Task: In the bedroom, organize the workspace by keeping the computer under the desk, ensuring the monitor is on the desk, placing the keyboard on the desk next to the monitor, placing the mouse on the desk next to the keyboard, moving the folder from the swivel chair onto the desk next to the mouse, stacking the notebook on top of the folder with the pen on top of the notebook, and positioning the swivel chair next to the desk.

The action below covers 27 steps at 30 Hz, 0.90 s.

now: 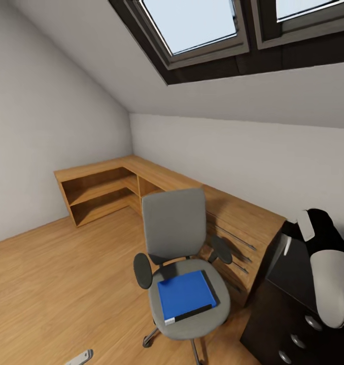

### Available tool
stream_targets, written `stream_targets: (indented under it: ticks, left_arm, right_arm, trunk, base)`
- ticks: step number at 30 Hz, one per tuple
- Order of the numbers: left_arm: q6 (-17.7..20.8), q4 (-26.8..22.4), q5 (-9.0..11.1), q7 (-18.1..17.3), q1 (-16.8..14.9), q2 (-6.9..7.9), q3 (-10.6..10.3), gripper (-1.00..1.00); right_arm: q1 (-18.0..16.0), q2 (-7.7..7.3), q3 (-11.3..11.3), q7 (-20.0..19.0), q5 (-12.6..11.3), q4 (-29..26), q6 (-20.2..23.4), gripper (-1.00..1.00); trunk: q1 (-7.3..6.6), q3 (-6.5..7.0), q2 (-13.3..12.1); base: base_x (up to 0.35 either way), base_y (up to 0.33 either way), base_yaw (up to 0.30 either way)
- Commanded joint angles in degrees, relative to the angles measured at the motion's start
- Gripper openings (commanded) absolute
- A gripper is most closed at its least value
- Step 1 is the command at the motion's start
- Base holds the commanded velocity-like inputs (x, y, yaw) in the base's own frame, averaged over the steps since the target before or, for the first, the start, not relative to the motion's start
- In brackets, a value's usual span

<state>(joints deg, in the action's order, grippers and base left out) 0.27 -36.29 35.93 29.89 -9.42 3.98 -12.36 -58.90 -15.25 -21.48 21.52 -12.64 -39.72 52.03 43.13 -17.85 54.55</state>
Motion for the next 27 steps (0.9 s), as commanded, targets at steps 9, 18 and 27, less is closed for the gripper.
stream_targets:
  ticks: [9,18,27]
  left_arm:
    - [0.0,-0.1,0.4,0.7,-0.1,0.65,-0.4,1.00]
    - [0.1,-2.8,0.8,0.6,-0.1,1.85,1.0,1.00]
    - [0.2,-7.0,1.0,0.4,0.0,2.93,7.6,1.00]
  right_arm:
    - [2.0,0.24,0.0,1.4,0.3,-0.2,-1.0,-1.00]
    - [4.2,-0.01,-0.1,1.7,0.4,0.1,-1.1,-1.00]
    - [4.9,0.04,-0.1,1.3,0.4,0.3,-1.4,-1.00]
  trunk:
    - [-1.10,0.83,-2.0]
    - [-1.10,0.83,-2.0]
    - [-1.10,0.83,-2.0]
  base:
    - [0.000,0.000,0.000]
    - [0.000,0.000,-0.102]
    - [0.000,0.000,-0.260]
